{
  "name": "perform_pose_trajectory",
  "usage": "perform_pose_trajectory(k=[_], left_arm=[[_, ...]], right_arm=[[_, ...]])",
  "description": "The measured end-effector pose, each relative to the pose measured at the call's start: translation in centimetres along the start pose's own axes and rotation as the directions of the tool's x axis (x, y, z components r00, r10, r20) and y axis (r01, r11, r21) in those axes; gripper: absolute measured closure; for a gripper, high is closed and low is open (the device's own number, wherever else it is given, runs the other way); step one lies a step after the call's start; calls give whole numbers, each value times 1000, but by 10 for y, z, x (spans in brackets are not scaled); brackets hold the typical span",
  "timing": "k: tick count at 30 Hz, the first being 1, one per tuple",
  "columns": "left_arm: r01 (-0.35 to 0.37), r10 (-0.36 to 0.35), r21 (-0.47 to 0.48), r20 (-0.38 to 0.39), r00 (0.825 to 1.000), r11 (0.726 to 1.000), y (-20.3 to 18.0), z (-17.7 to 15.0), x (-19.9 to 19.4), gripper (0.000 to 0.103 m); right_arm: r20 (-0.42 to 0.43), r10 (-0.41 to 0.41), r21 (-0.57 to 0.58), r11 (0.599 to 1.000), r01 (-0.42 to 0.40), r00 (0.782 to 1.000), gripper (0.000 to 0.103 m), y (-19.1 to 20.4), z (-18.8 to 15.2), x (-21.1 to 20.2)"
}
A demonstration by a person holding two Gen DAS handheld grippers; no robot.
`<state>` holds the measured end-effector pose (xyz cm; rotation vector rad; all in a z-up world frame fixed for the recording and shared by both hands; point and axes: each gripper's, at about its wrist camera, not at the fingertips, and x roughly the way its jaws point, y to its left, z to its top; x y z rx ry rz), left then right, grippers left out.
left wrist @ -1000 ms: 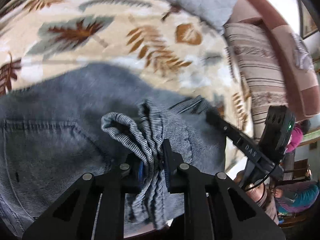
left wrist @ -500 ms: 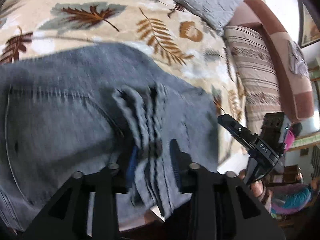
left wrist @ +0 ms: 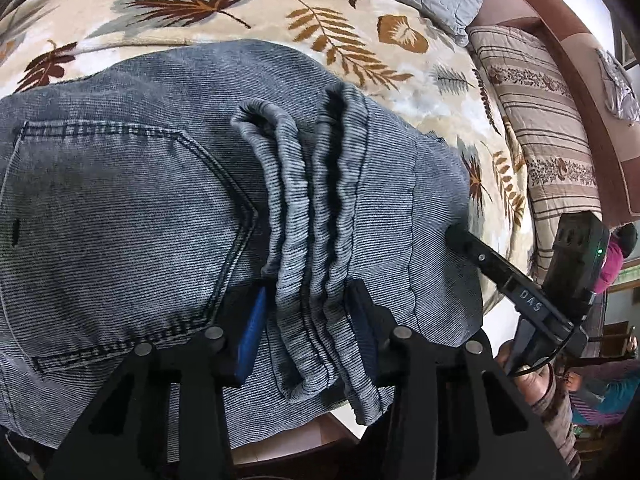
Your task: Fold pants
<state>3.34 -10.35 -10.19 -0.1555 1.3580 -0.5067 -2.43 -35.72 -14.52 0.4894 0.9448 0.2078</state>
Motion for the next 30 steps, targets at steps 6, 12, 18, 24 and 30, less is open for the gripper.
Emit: perform_pose_trajectory(k=[6, 12, 18, 24, 30], left_arm=[[62, -62, 2, 50, 997, 998, -2, -1, -29, 65], [37, -41, 41, 81, 996, 998, -16, 13, -31, 64], [-30, 30, 11, 39, 999, 999, -5, 20, 5, 62], [1, -1, 9, 55, 998, 1000, -1, 21, 7, 52], [-10, 9, 27, 72, 997, 1000, -6, 19, 6, 50]], right_arm=[[42, 80, 68, 994, -83, 996, 74, -5, 7, -27], [94, 148, 66, 986, -155, 985, 70, 5, 20, -29], [33, 117, 78, 990, -119, 993, 72, 1, 15, 4], [54, 144, 94, 984, -149, 988, 71, -5, 15, 8], [60, 136, 96, 985, -141, 989, 70, -3, 15, 7]])
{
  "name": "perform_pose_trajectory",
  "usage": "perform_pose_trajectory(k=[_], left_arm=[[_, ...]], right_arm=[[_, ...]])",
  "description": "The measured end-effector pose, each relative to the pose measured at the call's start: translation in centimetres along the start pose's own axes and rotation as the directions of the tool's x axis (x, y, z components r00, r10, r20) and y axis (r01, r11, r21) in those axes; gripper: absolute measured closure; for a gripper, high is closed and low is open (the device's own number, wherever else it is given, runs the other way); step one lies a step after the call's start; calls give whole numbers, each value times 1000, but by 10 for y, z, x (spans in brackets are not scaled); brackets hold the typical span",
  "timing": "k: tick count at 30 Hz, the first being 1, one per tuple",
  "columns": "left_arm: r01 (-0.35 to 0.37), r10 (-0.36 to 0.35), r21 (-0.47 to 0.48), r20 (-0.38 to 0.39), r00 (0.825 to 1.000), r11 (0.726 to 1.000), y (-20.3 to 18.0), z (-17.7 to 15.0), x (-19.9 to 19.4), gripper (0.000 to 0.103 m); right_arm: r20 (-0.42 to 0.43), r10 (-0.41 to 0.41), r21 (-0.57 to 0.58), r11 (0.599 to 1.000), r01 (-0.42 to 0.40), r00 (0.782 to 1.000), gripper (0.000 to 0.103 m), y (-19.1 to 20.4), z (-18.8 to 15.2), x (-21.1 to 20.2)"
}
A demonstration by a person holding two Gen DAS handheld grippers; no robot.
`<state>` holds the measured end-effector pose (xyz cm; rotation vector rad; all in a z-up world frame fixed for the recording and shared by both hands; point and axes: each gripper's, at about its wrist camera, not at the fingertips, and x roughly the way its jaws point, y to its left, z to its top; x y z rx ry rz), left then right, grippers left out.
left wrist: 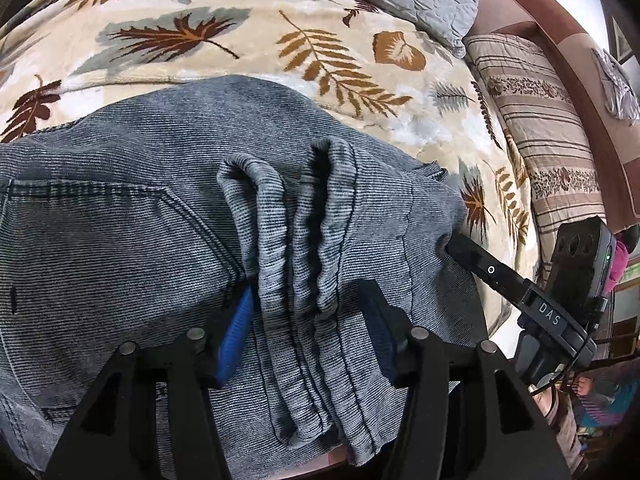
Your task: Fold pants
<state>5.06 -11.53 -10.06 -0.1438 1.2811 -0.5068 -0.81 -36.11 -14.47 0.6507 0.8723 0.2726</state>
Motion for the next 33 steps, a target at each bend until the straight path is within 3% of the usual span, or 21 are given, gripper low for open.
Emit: perform_pose_trajectory(k=[5, 9, 13, 27, 33], left_arm=[[14, -14, -23, -12, 1000, 1000, 3, -5, -6, 50], [22, -22, -30, -16, 1000, 999, 5, -12, -14, 50], [24, -24, -33, 6, 1000, 999, 7, -19, -28, 50], [44, -37, -110, 59, 998, 993, 41, -24, -60, 50], [73, -67, -134, 50, 996, 988, 39, -7, -56, 49]], right_arm=[[-5, -42, -4, 999, 42, 999, 67, 8, 0, -8], [2, -70, -13, 997, 70, 998, 52, 16, -6, -15], [3, -83, -18, 996, 83, 997, 46, 23, -13, -23], [-24, -99, -73, 993, 97, 995, 41, 54, -40, -38], [30, -134, -45, 990, 135, 991, 36, 40, -11, -44]])
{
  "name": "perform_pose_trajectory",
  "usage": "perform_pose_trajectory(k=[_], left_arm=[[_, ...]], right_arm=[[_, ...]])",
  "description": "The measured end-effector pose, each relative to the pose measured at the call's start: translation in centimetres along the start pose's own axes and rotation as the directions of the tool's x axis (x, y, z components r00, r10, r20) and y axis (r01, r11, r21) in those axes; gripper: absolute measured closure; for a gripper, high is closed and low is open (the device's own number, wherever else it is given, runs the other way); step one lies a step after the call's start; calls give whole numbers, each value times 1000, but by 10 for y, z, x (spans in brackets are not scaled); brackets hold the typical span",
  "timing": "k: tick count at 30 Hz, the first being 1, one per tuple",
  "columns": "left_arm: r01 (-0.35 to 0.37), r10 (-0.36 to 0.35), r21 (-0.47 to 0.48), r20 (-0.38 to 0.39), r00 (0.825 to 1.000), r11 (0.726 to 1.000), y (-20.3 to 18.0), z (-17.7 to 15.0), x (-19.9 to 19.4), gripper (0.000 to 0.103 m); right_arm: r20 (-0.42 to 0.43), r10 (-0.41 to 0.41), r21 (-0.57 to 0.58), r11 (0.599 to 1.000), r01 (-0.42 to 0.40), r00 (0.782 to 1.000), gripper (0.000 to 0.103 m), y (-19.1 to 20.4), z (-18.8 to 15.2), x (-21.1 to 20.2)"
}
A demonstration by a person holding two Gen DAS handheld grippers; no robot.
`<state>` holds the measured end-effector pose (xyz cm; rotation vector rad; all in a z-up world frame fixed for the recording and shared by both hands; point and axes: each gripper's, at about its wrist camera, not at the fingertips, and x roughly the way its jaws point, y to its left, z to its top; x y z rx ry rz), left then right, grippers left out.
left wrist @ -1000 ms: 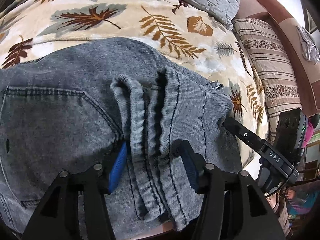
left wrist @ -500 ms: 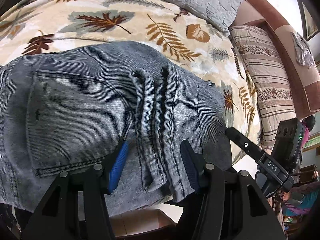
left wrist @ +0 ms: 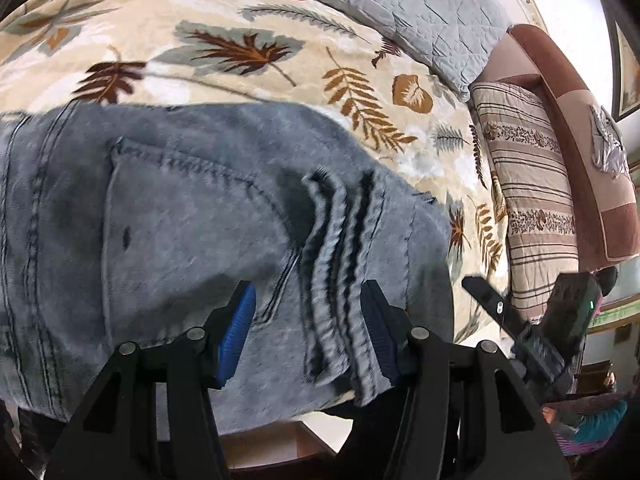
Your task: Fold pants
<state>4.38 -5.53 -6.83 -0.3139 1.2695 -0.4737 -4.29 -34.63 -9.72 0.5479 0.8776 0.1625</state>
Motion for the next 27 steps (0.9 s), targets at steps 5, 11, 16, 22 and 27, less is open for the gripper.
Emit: perform_pose_trajectory(k=[5, 11, 16, 22, 27], left_arm=[[7, -8, -12, -26, 1000, 1000, -15, 19, 19, 45], [39, -40, -16, -87, 995, 999, -31, 29, 46, 48], [-11, 11, 22, -10, 1000, 1000, -34, 39, 40, 78], [-36, 36, -4, -50, 998, 999, -22, 40, 60, 85], [-17, 16, -11, -59, 998, 1000, -21, 33, 45, 85]], right_arm=[[-6, -15, 101, 995, 16, 1000, 36, -31, 33, 28], [-72, 93, 146, 986, -82, 993, 89, -41, 45, 65], [22, 109, -17, 994, -109, 994, 92, -5, 66, 44], [-56, -58, -94, 994, 53, 997, 80, -19, 56, 82], [-44, -29, -40, 999, 28, 999, 72, -29, 55, 64]])
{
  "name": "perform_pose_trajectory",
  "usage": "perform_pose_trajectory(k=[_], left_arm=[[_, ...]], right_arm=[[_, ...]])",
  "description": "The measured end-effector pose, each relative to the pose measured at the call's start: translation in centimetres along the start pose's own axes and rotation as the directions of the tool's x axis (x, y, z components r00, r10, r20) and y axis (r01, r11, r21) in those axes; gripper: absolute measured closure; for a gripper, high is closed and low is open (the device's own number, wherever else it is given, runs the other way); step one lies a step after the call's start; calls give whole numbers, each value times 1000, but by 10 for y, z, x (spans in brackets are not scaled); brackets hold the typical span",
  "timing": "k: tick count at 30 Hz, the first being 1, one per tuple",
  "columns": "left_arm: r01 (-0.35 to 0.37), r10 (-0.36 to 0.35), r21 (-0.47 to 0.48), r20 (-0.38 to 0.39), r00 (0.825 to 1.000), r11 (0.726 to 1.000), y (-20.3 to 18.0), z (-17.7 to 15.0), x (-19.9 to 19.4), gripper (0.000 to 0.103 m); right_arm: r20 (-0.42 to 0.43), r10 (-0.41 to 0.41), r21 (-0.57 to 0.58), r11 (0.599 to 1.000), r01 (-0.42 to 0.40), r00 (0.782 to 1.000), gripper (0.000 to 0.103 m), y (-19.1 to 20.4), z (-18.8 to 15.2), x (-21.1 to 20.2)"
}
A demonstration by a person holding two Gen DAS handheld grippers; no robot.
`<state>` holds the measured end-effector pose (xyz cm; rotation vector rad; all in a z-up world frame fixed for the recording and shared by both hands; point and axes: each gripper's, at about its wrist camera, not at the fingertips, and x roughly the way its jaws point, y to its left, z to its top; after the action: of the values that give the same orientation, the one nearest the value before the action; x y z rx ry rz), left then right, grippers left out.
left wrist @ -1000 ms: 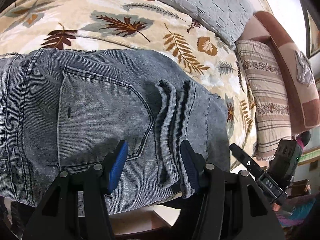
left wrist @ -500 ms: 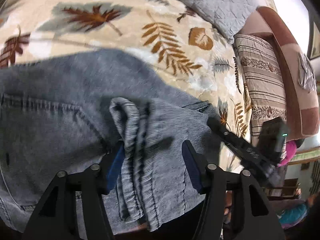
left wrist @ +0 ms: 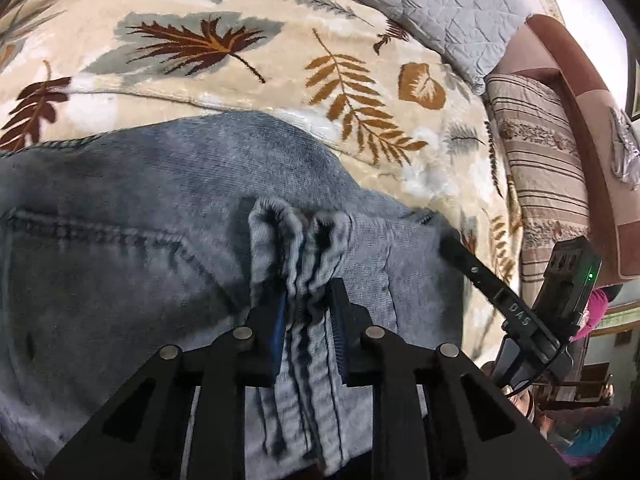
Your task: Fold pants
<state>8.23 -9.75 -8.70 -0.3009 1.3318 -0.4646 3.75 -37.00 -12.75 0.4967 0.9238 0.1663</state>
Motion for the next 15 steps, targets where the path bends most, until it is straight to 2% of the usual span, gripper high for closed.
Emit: perform_pose_trajectory(k=[2, 4, 6, 8, 11, 12, 15], left_arm=[[23, -23, 11, 1, 1000, 1000, 2, -11, -12, 84], [60, -60, 9, -5, 998, 998, 4, -24, -20, 77], [109, -109, 0, -23, 994, 994, 6, -39, -23, 65], [105, -104, 26, -42, 994, 994, 1, -54, -18, 64], [18, -14, 71, -46, 999, 997, -5, -64, -3, 65], [-7, 11, 82, -43, 999, 997, -5, -66, 3, 65], [-16, 18, 85, -22, 1000, 996, -5, -66, 4, 65]], right_arm=[[7, 42, 18, 999, -42, 999, 71, -3, -4, -15], [7, 83, 39, 996, -83, 997, 68, -7, -14, -30], [12, 123, 65, 990, -124, 992, 68, -9, -28, -41], [34, 173, 62, 983, -175, 984, 68, -7, -45, -51], [29, 139, 28, 990, -140, 990, 68, -3, -64, -50], [8, 105, 17, 994, -105, 994, 68, -2, -69, -43], [5, 27, -29, 999, -27, 1000, 69, 1, -76, -35]])
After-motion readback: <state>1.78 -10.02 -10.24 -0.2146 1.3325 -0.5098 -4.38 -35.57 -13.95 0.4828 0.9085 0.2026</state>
